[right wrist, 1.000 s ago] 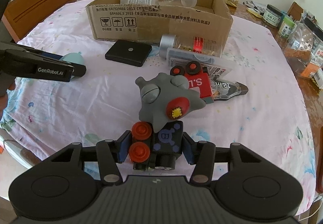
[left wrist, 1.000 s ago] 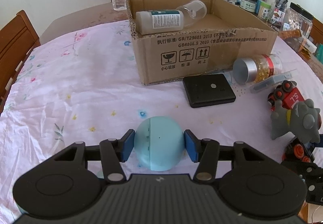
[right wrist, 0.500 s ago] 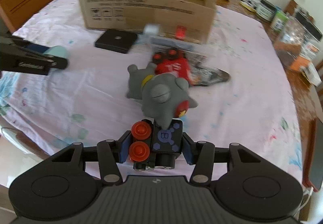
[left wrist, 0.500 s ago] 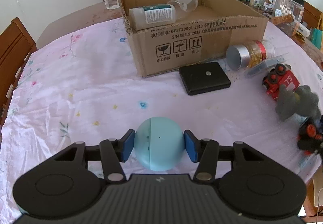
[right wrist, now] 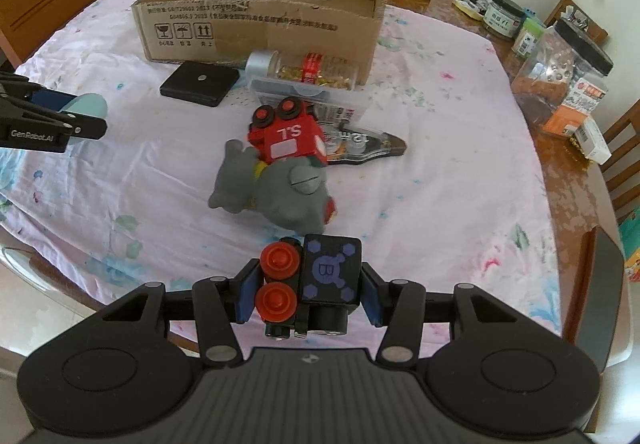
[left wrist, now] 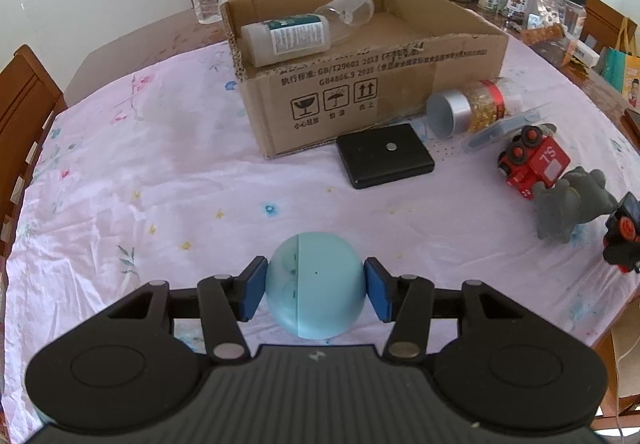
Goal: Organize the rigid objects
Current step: 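Carry the blue case and black block into the box and release both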
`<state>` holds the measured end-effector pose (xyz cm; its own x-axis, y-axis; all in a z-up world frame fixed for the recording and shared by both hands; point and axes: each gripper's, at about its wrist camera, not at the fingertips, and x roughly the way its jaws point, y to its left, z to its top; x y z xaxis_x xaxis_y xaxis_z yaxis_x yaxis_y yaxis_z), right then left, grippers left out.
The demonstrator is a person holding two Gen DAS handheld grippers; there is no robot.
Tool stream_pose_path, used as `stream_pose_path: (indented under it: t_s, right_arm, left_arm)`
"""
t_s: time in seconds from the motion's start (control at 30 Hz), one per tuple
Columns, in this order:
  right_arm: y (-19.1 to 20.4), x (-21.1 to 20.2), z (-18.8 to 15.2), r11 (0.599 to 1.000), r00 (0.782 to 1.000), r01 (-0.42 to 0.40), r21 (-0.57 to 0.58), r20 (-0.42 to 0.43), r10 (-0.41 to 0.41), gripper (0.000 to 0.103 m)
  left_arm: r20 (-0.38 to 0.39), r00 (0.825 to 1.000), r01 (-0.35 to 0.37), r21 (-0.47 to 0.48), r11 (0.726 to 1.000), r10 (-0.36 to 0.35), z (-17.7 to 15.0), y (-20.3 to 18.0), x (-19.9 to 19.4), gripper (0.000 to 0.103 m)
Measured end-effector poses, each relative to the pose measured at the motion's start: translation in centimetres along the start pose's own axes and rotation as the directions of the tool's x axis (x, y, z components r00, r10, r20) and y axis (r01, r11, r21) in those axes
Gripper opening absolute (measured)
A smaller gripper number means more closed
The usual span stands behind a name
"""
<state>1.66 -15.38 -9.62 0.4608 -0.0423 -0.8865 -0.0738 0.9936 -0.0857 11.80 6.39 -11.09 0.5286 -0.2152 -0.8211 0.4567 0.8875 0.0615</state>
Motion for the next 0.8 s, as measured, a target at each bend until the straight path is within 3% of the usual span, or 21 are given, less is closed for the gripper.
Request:
stream_pose_path:
  t_s: [0.47, 0.8]
  right_arm:
    - [-2.6, -2.1, 3.1, 0.998, 0.998, 0.02, -0.052, 0.058, -0.017, 0.056]
    - [-2.1, -2.9, 9.0, 0.989, 0.984, -0.048, -0.139, 0.163, 0.071, 0.056]
  left_arm:
    - [0.005, 0.997, 0.077, 0.101, 0.992, -0.078, 3.2, 0.1, -2.6, 0.052]
    - [0.078, 0.992, 0.086, 0.147, 0.985, -0.098, 7.9, 0.1, -4.2, 0.052]
